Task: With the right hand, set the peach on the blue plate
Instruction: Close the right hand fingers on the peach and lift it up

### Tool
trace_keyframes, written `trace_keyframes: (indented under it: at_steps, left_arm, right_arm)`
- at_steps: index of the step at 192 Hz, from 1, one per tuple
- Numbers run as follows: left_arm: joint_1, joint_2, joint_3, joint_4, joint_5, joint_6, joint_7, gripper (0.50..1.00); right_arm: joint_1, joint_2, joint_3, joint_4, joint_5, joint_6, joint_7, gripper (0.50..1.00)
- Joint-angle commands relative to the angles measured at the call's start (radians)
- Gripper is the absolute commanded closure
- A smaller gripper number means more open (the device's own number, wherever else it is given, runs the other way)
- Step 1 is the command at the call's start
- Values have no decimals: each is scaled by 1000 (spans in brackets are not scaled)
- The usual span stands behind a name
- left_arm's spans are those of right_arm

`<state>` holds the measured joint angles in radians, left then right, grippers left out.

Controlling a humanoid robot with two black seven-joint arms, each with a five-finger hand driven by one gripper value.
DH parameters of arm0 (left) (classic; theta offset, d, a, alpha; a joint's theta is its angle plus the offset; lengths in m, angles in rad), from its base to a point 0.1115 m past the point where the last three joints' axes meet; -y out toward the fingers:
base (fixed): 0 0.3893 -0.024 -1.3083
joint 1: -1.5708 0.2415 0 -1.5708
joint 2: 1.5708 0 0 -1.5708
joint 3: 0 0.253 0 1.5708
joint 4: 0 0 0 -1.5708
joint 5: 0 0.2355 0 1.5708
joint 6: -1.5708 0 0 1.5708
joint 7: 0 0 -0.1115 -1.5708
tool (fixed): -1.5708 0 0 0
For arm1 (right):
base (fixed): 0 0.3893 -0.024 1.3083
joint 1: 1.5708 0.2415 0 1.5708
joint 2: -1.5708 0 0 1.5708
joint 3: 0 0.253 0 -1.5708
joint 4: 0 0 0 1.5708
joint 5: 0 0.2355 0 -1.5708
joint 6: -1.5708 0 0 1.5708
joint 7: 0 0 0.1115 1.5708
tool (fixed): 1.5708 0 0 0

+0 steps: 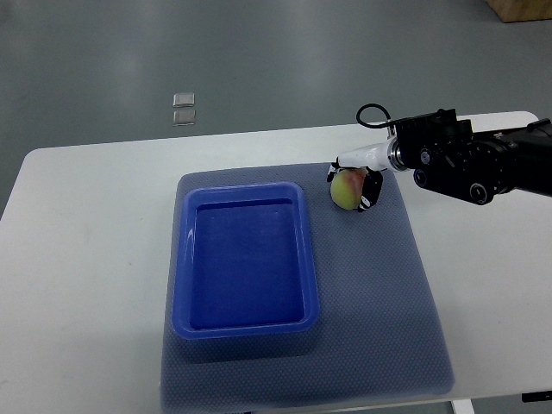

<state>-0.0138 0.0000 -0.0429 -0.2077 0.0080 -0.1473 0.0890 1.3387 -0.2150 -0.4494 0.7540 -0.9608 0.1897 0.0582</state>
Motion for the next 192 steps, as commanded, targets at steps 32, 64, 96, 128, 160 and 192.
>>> trace_keyframes:
  at_steps: [32, 64, 96, 128, 160, 192]
  left_arm:
    - [0, 0, 0, 1, 0, 0, 0, 500]
    - [0, 0, 0, 1, 0, 0, 0, 500]
    - [0, 0, 0, 1, 0, 0, 0, 500]
    - [0, 0, 0, 1, 0, 0, 0, 500]
    - [0, 0, 0, -2, 0, 0, 0, 500]
    - [0, 0, 0, -5, 1, 0, 0, 500]
  right_arm:
    - [0, 3, 0, -7, -7, -10, 0, 1000]
    - [114, -50, 5, 57, 5, 24, 0, 1000]
    - [270, -158, 8, 211, 10, 111, 2, 1000]
    - [413, -293, 9, 398, 24, 163, 2, 1000]
    - [491, -376, 6, 512, 33, 183, 2, 1000]
    - [521, -386, 5, 556, 45, 166, 2, 1000]
